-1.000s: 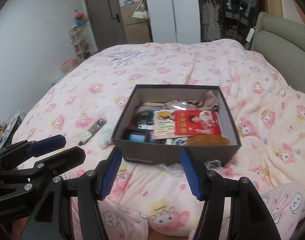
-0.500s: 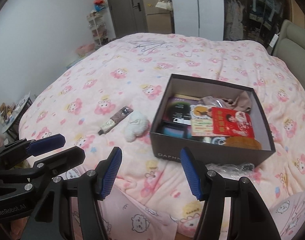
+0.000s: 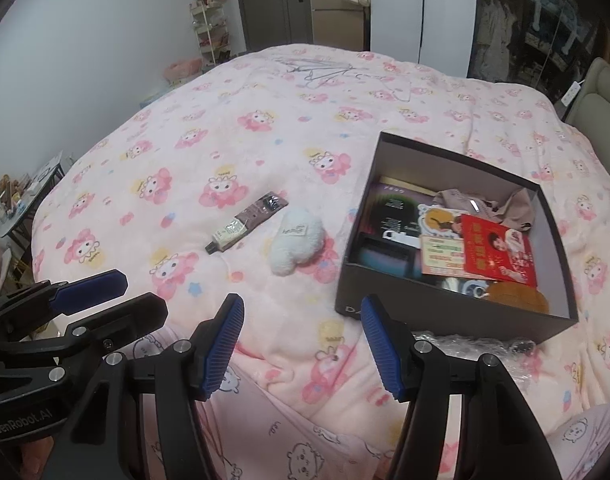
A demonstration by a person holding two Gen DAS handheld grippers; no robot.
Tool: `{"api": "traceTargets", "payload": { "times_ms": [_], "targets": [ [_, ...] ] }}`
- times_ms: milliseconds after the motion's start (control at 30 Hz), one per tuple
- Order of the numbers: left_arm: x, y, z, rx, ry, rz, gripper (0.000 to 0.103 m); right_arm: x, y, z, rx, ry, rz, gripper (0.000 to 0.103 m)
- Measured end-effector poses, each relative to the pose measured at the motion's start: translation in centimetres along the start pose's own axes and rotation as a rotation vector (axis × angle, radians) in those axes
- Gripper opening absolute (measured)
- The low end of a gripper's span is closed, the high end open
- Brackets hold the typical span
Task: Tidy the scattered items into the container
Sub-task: 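Move the right gripper down over the brown sachet on the duvet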
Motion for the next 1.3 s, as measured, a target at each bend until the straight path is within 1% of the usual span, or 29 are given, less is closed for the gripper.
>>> {"api": "traceTargets", "payload": {
  "times_ms": [167, 300, 400, 567, 600, 667, 700, 800, 833, 900, 967, 1033, 1133, 1167, 1200, 1233, 1300],
  "targets": [
    [-2.1, -0.2, -1.6, -0.026, -0.023, 0.073, 0.055, -0.6, 0.2, -2.1, -0.055, 0.035, 0.009, 0.058],
    [-4.4, 0.0, -3.0, -0.043, -0.018, 0.146, 0.055, -1.1, 0.5, -4.1, -0.097, 0.085, 0.010, 0.058],
    [-6.4, 0.6, -3.7, -0.050, -0.029, 0.194, 0.055, -1.8, 1.1, -5.4, -0.108, 0.087, 0.021, 0.058],
    [-10.1, 2.2, -5.2, -0.072, -0.001, 0.248, 0.055, -3.1, 3.4, -8.6, -0.129, 0.094, 0.055, 0.058],
    [-10.9, 2.5, -5.7, -0.079, 0.004, 0.255, 0.053, -3.4, 4.0, -9.3, -0.132, 0.091, 0.059, 0.058],
    [-12.6, 3.3, -6.8, -0.103, 0.004, 0.266, 0.053, -4.0, 5.1, -10.9, -0.137, 0.092, 0.068, 0.058],
    [-13.4, 3.6, -7.4, -0.114, 0.000, 0.270, 0.053, -4.3, 5.6, -11.7, -0.142, 0.092, 0.075, 0.058],
    [-15.3, 4.6, -9.6, -0.152, -0.011, 0.278, 0.048, -5.3, 6.9, -14.5, -0.160, 0.080, 0.100, 0.058],
    [-15.7, 4.8, -10.4, -0.164, -0.023, 0.280, 0.047, -5.6, 7.4, -15.5, -0.164, 0.072, 0.108, 0.058],
    [-16.4, 5.2, -12.2, -0.199, -0.071, 0.289, 0.046, -5.9, 8.2, -17.2, -0.166, 0.054, 0.120, 0.058],
    [-16.6, 5.5, -13.8, -0.229, -0.090, 0.280, 0.046, -5.9, 9.1, -19.0, -0.178, 0.023, 0.120, 0.058],
    [-16.7, 5.6, -15.6, -0.269, -0.069, 0.265, 0.046, -5.7, 9.8, -20.8, -0.205, -0.005, 0.102, 0.058],
    [-16.7, 5.7, -17.9, -0.315, -0.039, 0.232, 0.046, -5.9, 10.1, -22.5, -0.223, 0.002, 0.107, 0.058],
    [-16.7, 5.7, -18.4, -0.320, -0.029, 0.218, 0.046, -6.0, 10.1, -22.8, -0.223, -0.003, 0.112, 0.058],
    [-16.6, 5.7, -18.7, -0.318, -0.026, 0.206, 0.037, -6.1, 10.1, -23.1, -0.223, -0.008, 0.119, 0.058],
    [-16.6, 5.8, -18.8, -0.316, -0.030, 0.201, 0.034, -6.1, 10.1, -23.3, -0.223, -0.011, 0.123, 0.058],
    [-16.6, 5.8, -18.2, -0.285, -0.044, 0.202, 0.032, -5.9, 10.1, -23.5, -0.224, -0.009, 0.123, 0.058]
  ]
}}
Point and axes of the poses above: each gripper's, at about its wrist camera, not at the fingertips, and z roughly against the way its jaws point, x to its right, y to its top, the point moved 1 cm from there along -z, roughly the way its jaws point, and after that the axes turned 5 degrees about -y, right-handed, at the moved point
